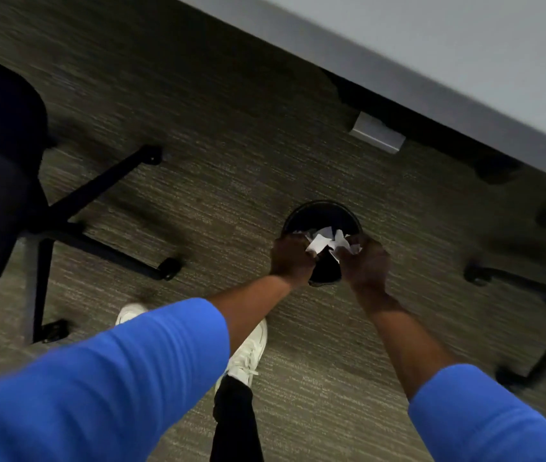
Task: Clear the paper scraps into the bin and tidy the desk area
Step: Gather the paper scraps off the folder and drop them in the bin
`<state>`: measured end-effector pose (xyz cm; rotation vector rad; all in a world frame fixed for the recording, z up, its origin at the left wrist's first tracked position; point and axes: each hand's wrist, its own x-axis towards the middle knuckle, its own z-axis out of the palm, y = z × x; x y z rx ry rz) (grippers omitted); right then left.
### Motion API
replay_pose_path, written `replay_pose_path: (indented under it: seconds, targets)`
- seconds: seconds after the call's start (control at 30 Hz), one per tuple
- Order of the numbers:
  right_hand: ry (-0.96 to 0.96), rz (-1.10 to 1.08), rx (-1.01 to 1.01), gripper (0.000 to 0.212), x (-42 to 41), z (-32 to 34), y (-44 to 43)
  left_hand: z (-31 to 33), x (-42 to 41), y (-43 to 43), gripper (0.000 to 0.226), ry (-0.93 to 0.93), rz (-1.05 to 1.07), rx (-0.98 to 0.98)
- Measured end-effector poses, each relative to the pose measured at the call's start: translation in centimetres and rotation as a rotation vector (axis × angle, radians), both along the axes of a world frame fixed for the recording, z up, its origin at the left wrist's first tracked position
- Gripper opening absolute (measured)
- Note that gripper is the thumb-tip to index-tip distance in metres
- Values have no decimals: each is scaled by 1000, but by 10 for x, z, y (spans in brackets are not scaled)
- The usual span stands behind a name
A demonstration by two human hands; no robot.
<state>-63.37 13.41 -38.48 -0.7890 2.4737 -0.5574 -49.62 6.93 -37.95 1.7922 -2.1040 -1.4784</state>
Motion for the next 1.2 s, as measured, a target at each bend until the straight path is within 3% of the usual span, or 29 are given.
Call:
replay_pose_path:
  seconds: [0.2, 0.37, 0.57, 0.77, 1.0, 1.1, 1.2]
  targets:
    - [-155, 74, 32, 29, -10, -15, 7, -27, -16, 2, 46, 61, 90, 205]
    - [-175, 111, 49, 35, -9, -21, 9, -36, -15, 3, 50, 101, 8, 169]
    - [-159, 156, 64, 42, 0, -15, 10, -44, 4, 5, 78, 68, -80, 233]
    - [-122, 160, 9, 33, 22, -1, 2, -32, 25, -3, 36, -86, -108, 47]
    - [-149, 164, -1, 26, 74, 22, -28, 3, 80, -22, 30, -156, -11, -27]
    - [-148, 183, -23, 23, 108, 38, -49, 22, 113, -33, 26, -112, 52, -65]
    - [-264, 213, -51, 28, 145, 56, -72, 48, 150, -47, 23, -49, 216, -64]
